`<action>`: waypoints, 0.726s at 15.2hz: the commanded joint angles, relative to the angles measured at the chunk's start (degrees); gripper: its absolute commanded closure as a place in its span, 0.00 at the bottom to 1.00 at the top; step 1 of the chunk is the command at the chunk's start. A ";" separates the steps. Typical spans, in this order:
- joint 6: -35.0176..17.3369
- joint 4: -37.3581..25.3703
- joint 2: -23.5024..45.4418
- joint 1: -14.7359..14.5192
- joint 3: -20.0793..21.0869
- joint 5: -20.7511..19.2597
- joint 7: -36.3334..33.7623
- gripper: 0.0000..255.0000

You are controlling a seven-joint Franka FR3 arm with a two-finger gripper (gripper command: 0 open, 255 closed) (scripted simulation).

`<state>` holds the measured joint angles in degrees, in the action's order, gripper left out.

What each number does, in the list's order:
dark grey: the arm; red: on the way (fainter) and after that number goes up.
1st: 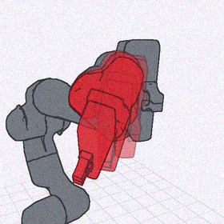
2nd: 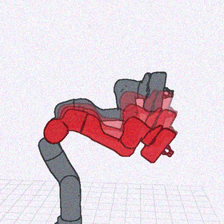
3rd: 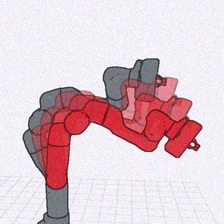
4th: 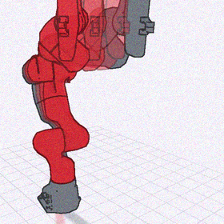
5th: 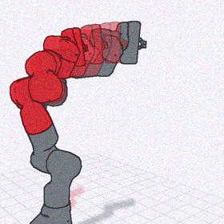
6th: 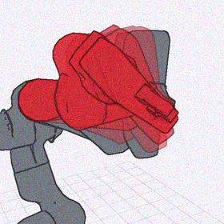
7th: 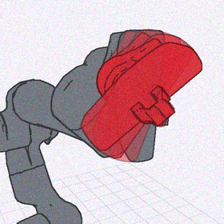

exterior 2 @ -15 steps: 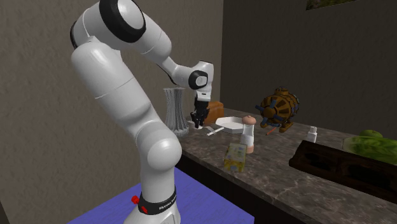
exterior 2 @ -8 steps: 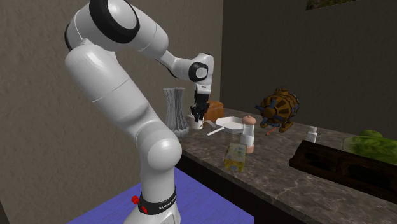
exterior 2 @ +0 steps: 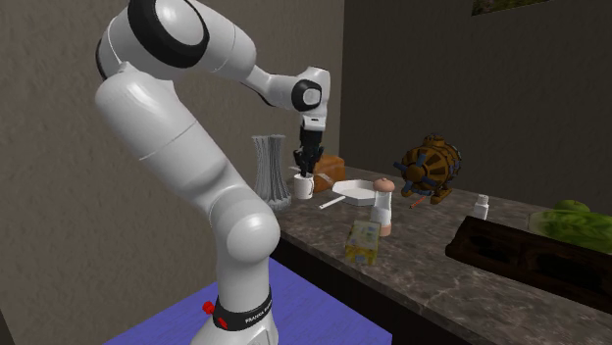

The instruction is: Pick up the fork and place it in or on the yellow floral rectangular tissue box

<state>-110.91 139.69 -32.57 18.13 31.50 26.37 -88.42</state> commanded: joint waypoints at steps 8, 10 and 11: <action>2.30 2.97 -2.28 3.53 -8.85 -4.06 10.04 1.00; 2.40 3.47 -2.15 4.82 -11.12 -5.44 12.86 1.00; 2.43 3.62 -1.97 5.50 -12.24 -6.16 14.25 1.00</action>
<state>-108.73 143.65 -34.96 22.87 20.37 21.05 -75.55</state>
